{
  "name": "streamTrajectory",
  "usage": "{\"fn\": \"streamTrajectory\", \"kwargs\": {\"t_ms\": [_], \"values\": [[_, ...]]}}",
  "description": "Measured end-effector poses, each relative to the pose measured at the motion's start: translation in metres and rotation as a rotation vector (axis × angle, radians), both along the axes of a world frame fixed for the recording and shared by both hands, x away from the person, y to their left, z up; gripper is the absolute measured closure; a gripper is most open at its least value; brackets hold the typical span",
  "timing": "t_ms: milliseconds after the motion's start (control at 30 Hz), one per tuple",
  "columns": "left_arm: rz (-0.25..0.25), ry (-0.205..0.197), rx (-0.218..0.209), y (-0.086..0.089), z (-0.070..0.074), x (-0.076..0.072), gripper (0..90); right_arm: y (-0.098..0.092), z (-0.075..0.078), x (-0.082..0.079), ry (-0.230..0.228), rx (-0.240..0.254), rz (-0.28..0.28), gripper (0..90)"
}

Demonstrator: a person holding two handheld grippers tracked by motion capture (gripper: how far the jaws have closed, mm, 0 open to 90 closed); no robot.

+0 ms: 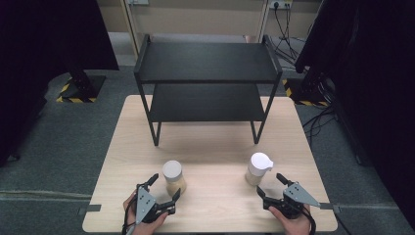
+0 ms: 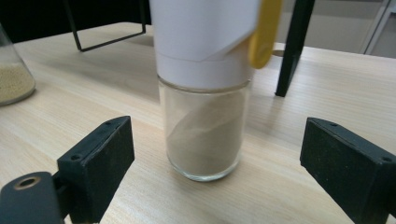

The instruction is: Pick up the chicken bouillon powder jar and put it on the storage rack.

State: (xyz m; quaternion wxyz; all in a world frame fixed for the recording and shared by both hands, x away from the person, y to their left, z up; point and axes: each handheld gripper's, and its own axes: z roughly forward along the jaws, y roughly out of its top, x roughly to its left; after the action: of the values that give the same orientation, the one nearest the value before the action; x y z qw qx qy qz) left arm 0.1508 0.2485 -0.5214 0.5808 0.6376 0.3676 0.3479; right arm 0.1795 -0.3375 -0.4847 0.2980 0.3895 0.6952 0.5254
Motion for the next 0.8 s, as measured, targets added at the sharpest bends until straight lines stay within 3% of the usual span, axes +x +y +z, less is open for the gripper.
{"fn": "streamTrajectory", "kwargs": {"t_ms": [433, 800], "values": [[-0.022, -0.005, -0.05, 0.001, 0.002, 0.005, 9.5, 0.001, -0.001, -0.002, -0.011, -0.003, -0.002, 10.3], [-0.042, -0.035, -0.051, -0.006, 0.009, 0.018, 10.3, 0.0, 0.0, 0.0, 0.0, 0.005, -0.006, 10.2]]}}
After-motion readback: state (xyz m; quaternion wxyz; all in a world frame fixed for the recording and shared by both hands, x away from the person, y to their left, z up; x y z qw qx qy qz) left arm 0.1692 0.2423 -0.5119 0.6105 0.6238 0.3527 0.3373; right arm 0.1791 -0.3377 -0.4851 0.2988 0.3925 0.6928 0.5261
